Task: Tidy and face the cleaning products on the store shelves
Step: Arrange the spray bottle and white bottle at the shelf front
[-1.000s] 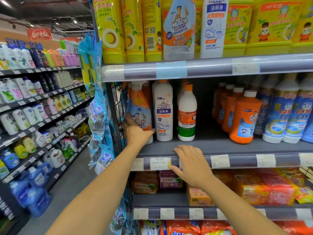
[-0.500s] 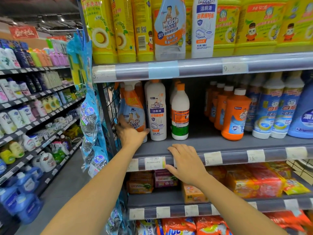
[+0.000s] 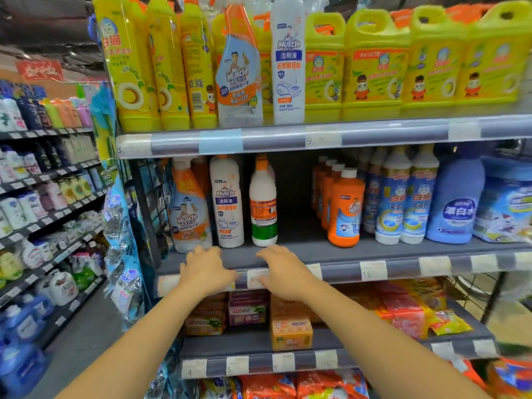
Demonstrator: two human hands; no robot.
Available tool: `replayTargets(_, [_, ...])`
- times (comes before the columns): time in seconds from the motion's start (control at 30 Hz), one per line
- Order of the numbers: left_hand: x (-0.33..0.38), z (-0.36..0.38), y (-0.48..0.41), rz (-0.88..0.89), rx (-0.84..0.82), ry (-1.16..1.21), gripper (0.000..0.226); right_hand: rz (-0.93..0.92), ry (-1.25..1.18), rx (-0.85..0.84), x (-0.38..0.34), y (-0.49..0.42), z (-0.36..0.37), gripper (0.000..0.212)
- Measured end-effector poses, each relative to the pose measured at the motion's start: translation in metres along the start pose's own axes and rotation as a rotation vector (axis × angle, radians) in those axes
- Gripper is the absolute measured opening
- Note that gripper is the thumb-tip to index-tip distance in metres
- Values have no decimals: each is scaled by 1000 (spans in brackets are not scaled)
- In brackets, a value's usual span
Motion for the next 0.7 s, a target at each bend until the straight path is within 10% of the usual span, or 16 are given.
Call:
replayTargets(0.3, [121, -12, 65, 302, -213, -60, 66, 51, 81, -184, 46, 74, -93, 50])
replayTargets(0.7, [199, -158, 99, 292, -43, -55, 41, 10, -69, 60, 24, 91, -265, 41])
Point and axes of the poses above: each hand's wrist, its own y-axis away from the middle knuckle, its own z-axis out of the palm, x = y × z, the point moved 8 cm from there along -y, towards the middle knuckle, and after that the axes turned 5 degrees about z, right-handed, at the moved point
